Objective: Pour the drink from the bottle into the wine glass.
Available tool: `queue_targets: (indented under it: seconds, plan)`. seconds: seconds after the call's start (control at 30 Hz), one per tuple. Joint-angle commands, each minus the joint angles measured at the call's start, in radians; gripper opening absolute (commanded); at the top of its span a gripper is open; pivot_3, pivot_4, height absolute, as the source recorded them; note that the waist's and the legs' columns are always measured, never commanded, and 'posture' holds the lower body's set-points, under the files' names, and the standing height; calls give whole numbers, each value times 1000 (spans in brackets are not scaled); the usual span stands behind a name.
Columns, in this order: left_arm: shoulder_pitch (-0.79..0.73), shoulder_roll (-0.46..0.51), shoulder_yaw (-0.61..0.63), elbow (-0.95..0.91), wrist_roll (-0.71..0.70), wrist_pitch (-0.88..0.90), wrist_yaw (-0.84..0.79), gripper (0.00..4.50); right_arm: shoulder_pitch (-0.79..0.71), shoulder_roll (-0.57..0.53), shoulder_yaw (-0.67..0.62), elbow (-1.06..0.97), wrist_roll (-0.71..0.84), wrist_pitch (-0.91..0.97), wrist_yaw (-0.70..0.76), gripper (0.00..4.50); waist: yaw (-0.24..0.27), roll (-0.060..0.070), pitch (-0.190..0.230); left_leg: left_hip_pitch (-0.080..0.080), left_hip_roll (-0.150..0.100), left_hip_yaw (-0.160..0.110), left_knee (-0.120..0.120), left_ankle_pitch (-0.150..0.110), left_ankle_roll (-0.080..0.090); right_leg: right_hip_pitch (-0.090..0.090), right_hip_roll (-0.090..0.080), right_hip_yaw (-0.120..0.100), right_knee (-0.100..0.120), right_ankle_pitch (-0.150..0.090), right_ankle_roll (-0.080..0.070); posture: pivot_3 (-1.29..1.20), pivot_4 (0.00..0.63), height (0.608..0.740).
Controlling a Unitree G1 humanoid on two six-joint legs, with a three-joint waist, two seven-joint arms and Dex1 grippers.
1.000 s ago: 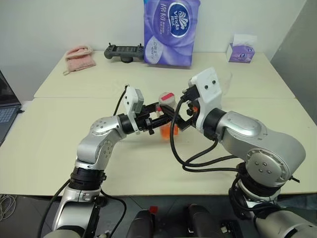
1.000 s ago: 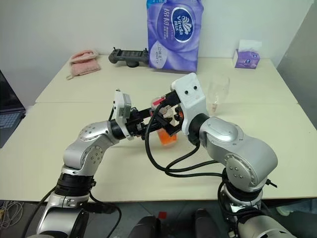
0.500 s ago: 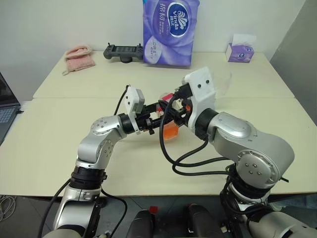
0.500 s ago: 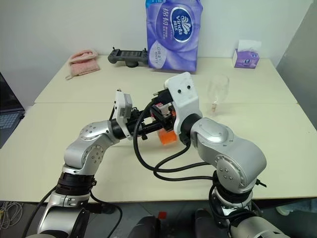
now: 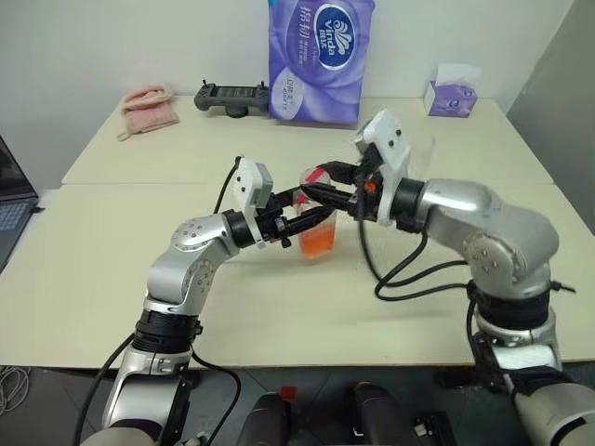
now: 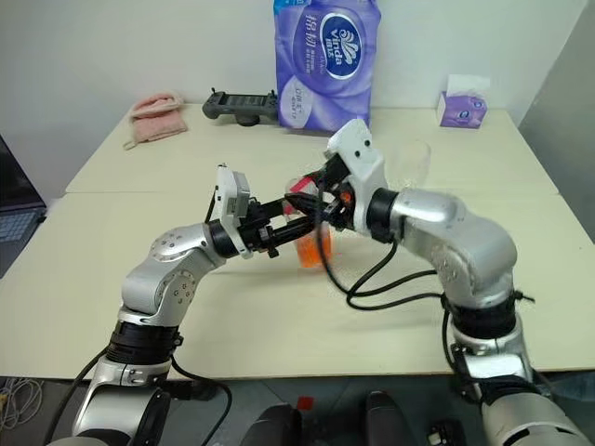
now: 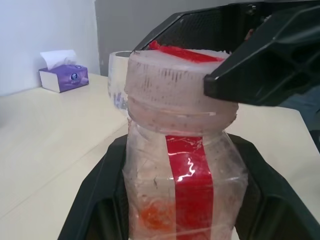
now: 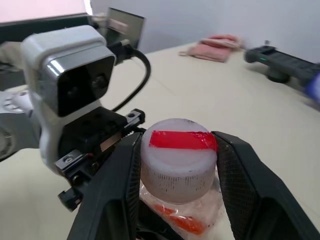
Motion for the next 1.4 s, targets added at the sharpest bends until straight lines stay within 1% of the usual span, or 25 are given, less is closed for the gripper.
queue_targets:
  seconds: [0.03,0.07,0.17,0.33,0.4,0.47,0.5,0.63,0.67,0.83,1.03,1.17,1.23,1.4]
  plan:
    - [-3,6,15,-61,-24,-9,-19,2078,-63,-127,29,133,43,-191,441,1820,1,0,1,0,0,0,0,0,0,0,0,0,0,0,0,0,150,740]
    - [-1,6,15,-67,-24,-7,-17,2076,-74,-147,62,168,32,-239,532,1820,1,0,1,0,0,0,0,0,0,0,0,0,0,0,0,0,150,740]
    - [16,6,16,-92,-26,-1,-10,2074,-150,-120,117,316,-26,-367,644,1820,-4,0,1,0,0,1,0,0,0,0,0,1,0,0,0,0,150,740]
    - [29,6,17,-111,-25,3,0,2072,-218,-74,159,441,-100,-467,712,1820,-11,1,1,1,2,-1,0,0,0,0,1,-1,2,0,0,0,150,740]
    - [28,8,18,-110,-23,1,2,2072,-234,-68,162,460,-108,-465,732,1820,-9,1,1,1,1,-1,0,0,0,-1,0,0,2,0,0,0,150,740]
    - [27,8,18,-109,-23,0,5,2072,-246,-63,147,466,-97,-445,737,2574,-5,1,1,1,0,0,1,0,0,0,0,0,2,0,0,0,150,740]
    - [26,8,18,-110,-23,0,6,2067,-251,-60,139,468,-91,-436,737,2836,-5,1,1,1,0,0,1,0,0,0,-1,0,1,0,0,0,150,740]
    - [24,9,17,-105,-23,-2,6,2057,-258,-66,112,455,-80,-417,735,4271,1,1,1,0,0,-1,1,0,0,0,-1,0,1,0,0,0,150,740]
    - [22,9,17,-103,-23,-3,5,2057,-256,-64,101,450,-78,-422,722,4500,2,1,1,0,0,-1,0,0,0,0,-1,0,1,0,0,0,150,740]
    - [10,6,16,-85,-20,-8,2,2055,-232,-62,53,391,-40,-372,662,4500,4,1,1,0,0,-1,0,0,0,-1,-1,0,1,0,0,0,150,740]
    - [3,6,15,-69,-17,-16,-3,2007,-179,-32,29,279,-43,-323,501,4500,4,1,1,0,0,-1,0,0,0,-1,-1,-1,2,0,0,0,150,740]
    - [1,6,15,-63,-16,-17,-5,1947,-142,1,39,213,-65,-272,369,4500,4,1,1,0,0,-1,1,0,0,-1,-1,0,2,0,0,0,150,740]
    - [-1,4,14,-60,-16,-19,-6,1946,-141,27,48,208,-77,-246,303,4500,3,1,1,0,0,0,1,0,-1,-1,-1,1,2,0,0,0,150,740]
    - [-4,2,13,-58,-16,-20,-7,1921,-145,62,51,215,-99,-230,219,4500,4,1,1,0,0,-1,1,0,-1,-1,-1,0,2,0,0,0,150,740]
